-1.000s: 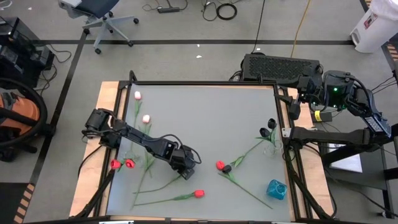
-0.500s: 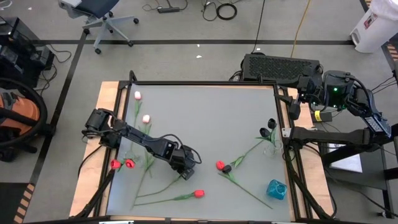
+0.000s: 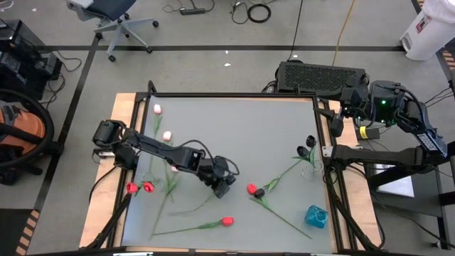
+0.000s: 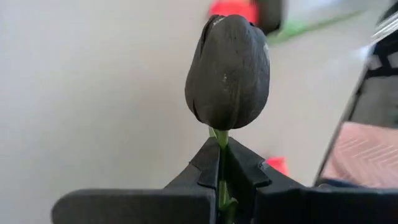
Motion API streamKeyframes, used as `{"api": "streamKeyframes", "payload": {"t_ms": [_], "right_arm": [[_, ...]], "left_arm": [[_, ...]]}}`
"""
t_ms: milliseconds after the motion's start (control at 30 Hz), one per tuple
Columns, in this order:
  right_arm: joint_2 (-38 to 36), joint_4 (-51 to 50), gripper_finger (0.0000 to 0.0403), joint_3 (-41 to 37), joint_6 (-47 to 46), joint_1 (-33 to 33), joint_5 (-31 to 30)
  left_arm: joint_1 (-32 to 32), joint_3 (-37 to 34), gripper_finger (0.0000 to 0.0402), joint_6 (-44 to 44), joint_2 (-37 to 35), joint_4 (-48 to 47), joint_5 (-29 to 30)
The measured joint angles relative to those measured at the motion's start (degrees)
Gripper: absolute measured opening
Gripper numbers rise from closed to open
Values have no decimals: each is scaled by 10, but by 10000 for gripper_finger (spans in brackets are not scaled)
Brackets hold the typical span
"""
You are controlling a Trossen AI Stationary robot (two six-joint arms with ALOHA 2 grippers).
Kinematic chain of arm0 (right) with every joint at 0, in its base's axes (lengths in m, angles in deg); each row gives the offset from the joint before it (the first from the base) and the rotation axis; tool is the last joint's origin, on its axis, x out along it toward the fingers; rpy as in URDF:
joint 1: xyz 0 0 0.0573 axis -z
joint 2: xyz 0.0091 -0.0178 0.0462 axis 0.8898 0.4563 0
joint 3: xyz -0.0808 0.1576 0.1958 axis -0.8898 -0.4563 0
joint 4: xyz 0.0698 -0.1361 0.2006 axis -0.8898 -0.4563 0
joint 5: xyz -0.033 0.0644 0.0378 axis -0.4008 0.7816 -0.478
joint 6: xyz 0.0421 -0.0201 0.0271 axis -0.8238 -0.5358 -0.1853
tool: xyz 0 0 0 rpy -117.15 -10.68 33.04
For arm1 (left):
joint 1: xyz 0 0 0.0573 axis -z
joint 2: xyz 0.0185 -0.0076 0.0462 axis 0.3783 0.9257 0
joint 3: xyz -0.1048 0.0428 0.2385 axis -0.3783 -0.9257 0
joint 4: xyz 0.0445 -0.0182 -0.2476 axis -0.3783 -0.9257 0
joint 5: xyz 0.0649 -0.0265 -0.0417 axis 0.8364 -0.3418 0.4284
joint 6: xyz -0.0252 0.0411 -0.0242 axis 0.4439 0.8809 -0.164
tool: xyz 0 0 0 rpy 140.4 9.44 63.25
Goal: Sort flowers into vase by color
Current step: Put the left black tulip into the right transparent vase
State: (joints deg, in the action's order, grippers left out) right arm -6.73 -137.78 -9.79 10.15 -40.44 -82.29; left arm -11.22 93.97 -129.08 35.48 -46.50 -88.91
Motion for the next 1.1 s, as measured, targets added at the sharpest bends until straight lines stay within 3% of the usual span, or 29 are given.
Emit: {"api": "streamKeyframes", "payload": {"t_ms": [333,733,1100], "right_arm": [[0,0,219,0,0,0,0],[0,0,219,0,0,0,0],[0,0,219,0,0,0,0]], "left_arm": [[-56,97,17,116,-38,-5,2],[-109,264,17,222,-42,1,0],[-137,352,17,281,-42,70,-1]]}}
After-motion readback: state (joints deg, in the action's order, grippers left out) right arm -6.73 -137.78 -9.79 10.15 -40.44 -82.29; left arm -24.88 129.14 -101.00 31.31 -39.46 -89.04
